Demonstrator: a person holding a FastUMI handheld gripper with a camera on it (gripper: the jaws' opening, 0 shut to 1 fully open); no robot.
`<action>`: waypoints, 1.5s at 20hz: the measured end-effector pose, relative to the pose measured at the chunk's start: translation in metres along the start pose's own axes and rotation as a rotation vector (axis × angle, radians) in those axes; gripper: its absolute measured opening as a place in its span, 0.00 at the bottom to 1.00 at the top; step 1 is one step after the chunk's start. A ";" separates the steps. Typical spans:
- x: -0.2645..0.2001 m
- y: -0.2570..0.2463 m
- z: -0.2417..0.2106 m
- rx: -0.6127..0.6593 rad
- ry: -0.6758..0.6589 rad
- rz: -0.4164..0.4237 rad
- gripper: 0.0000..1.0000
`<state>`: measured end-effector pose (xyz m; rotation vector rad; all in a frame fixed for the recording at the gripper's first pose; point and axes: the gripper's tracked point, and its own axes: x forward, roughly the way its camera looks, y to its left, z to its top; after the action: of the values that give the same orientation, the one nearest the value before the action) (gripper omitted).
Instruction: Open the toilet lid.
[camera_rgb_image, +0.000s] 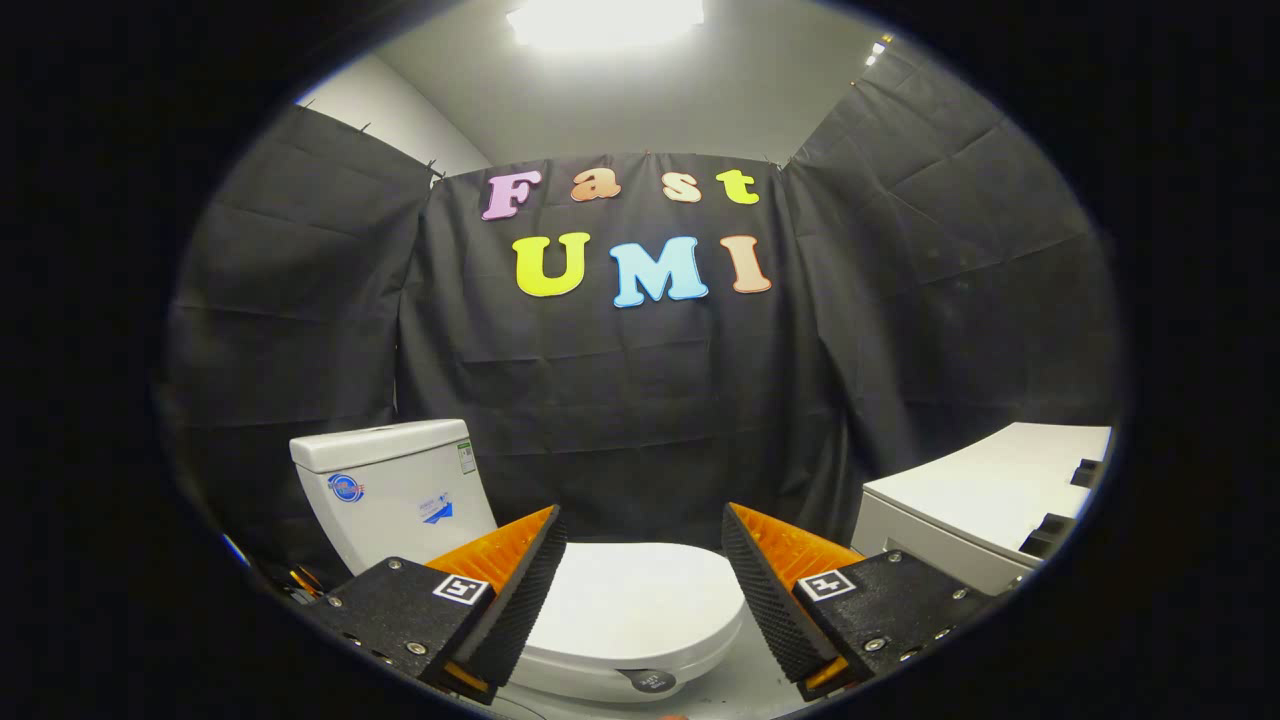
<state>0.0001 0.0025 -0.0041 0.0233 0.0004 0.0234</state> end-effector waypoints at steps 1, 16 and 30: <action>0.000 0.000 -0.002 0.006 0.000 0.002 0.96; 0.015 0.003 -0.035 0.209 0.100 0.124 0.95; 0.024 -0.014 -0.156 0.610 0.474 0.133 0.95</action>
<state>0.0246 -0.0073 -0.1599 0.6275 0.4801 0.1610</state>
